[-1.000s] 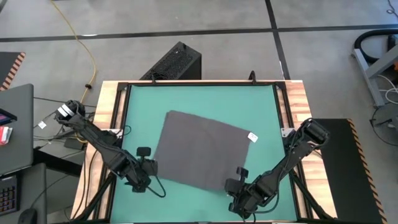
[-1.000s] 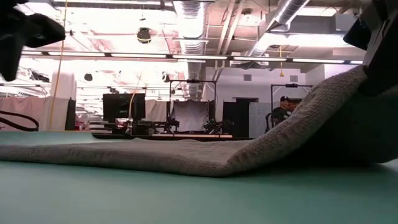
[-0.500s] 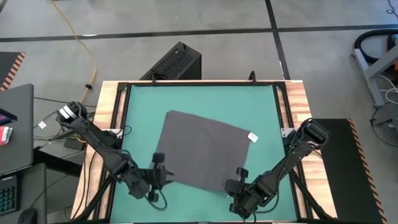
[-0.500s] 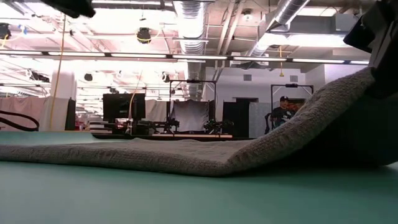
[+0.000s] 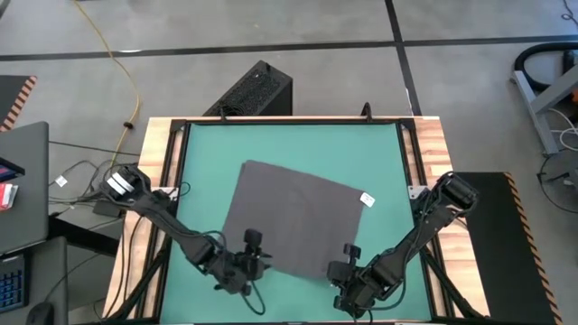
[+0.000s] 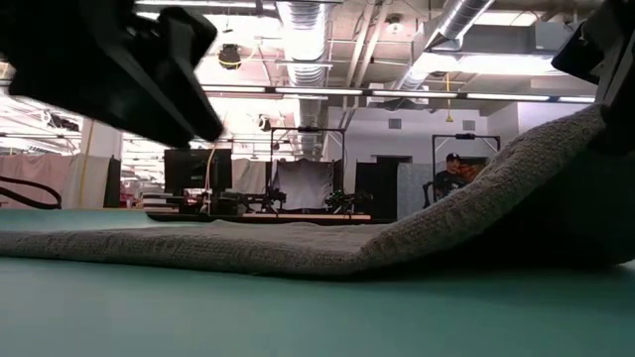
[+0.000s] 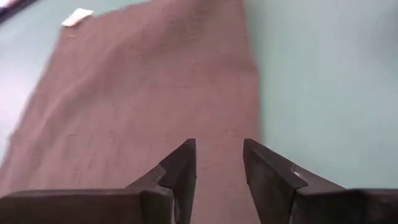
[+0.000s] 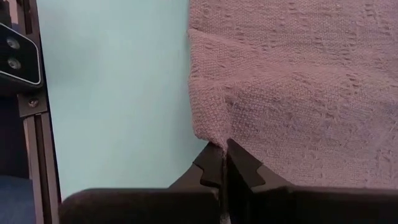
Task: Roll towel
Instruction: Fold the gray towel
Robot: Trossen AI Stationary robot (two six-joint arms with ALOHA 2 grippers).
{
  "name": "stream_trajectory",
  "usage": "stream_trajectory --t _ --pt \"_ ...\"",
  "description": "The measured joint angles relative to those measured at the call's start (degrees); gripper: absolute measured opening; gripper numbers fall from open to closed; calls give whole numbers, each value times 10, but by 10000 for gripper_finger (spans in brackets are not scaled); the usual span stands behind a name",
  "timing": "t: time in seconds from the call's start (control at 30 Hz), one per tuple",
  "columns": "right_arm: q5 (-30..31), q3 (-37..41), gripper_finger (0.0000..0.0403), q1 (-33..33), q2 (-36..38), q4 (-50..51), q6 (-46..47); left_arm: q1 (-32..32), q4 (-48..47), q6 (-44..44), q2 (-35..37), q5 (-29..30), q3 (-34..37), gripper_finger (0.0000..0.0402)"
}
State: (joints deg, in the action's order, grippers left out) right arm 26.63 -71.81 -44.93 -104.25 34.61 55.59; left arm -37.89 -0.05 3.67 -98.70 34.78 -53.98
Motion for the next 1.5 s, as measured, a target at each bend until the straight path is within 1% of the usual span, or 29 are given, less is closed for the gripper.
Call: stream_trajectory --t 0.07,0.13,0.3,0.37,0.57,0.63,0.73,0.8,0.87,1.0,1.07,1.23,1.3,1.4,1.5 --pt "0 0 25 0 0 -1 0 4 23 7 -10 24 -2 105" --pt "0 0 26 0 0 -2 0 9 41 17 -20 23 -5 85" --pt "0 0 27 0 0 -2 -2 16 104 13 -53 -24 -5 19" --pt "0 0 27 0 0 -3 -2 18 104 16 -72 -31 -5 6" --pt "0 0 28 0 0 -6 -2 19 117 28 -99 12 -6 2" --pt "0 0 28 0 0 -6 -1 19 131 25 -102 15 -6 1" --pt "0 0 28 0 0 -6 -2 20 150 27 -102 2 -7 0" --pt "0 0 28 0 0 -6 -2 20 143 34 -102 0 -7 0" --pt "0 0 28 0 0 -6 -2 20 141 42 -103 -15 -7 0" --pt "0 0 28 0 0 -6 -2 21 123 55 -116 -15 -6 0" --pt "0 0 28 0 0 -8 -2 25 137 57 -121 -27 -7 0" --pt "0 0 28 0 0 -12 -5 28 127 63 -125 -37 -7 0" --pt "0 0 28 0 0 -19 -6 28 130 65 -128 -54 -7 0" --pt "0 0 28 5 0 -25 -22 28 117 77 -130 -59 -7 0" --pt "-2 -7 23 18 0 -30 -64 28 113 86 -134 -55 -8 0"
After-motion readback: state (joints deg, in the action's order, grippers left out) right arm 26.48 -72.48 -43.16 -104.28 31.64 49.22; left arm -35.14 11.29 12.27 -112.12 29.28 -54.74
